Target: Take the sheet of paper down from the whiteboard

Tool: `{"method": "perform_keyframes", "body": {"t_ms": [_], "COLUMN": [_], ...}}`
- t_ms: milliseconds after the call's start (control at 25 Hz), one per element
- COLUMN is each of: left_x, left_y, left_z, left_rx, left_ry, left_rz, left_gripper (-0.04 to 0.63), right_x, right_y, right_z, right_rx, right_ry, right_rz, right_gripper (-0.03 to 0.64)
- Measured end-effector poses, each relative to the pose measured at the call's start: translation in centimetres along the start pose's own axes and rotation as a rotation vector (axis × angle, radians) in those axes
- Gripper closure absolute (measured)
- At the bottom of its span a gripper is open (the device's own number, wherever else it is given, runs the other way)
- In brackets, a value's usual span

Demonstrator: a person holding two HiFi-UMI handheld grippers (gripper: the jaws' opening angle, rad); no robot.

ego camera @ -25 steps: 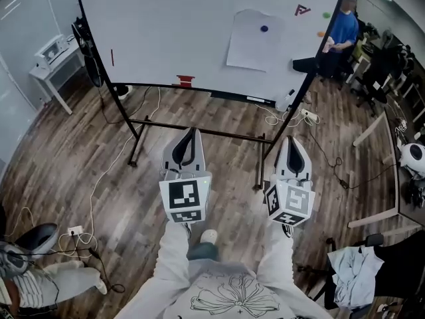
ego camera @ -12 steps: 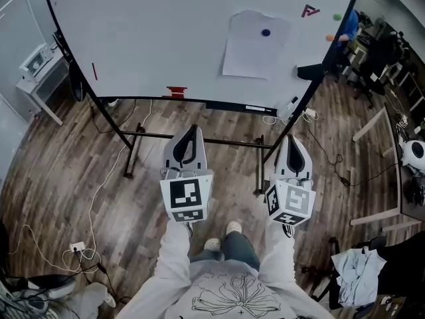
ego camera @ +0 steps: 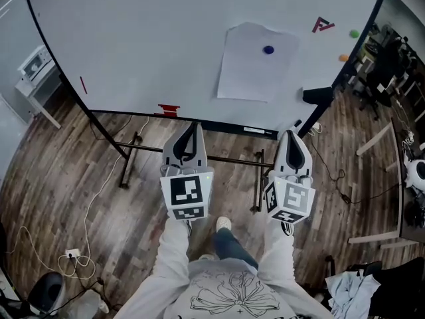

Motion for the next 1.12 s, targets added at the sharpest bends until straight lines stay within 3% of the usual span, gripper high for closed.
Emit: {"method": "perform_keyframes", "body": {"t_ms": [320, 600, 960, 1120], "left_x": [1.0, 0.1, -1.0, -0.8], "left_y": [-10.0, -16.0, -21.0, -23.2], "left_z": [-2.3, -3.8, -6.4, -7.8], "left_rx": [0.056, 0.079, 0.11, 0.141], "left_ry": [-0.02, -0.05, -0.1, -0.134], "left_rz": [-0.033, -0.04, 0.022, 0.111], "left_gripper": [0.589, 0.589, 0.587, 0.489], "right_x": [3.8, 4.0, 3.2, 2.8], "right_y": [-10.4, -17.1, -21.5, -22.7], "right_z": [-0.7, -1.5, -2.4, -2.8], "right_rx": [0.048, 0.081, 0.098, 0.084], "right_ry": [0.004, 0.026, 0.062, 0.09], "right_rz": [-0.05, -0.108, -0.114, -0.112], "right_gripper": [0.614, 0.614, 0.595, 0.526]}}
Point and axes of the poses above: the fingertips, and each gripper's own axes: y backward along the fingers, x to its right, z out of its underside, the point moved 6 cm from there along y, backward along the fingers, and after that the axes turned 1 degree about z, right-handed, at the moved point
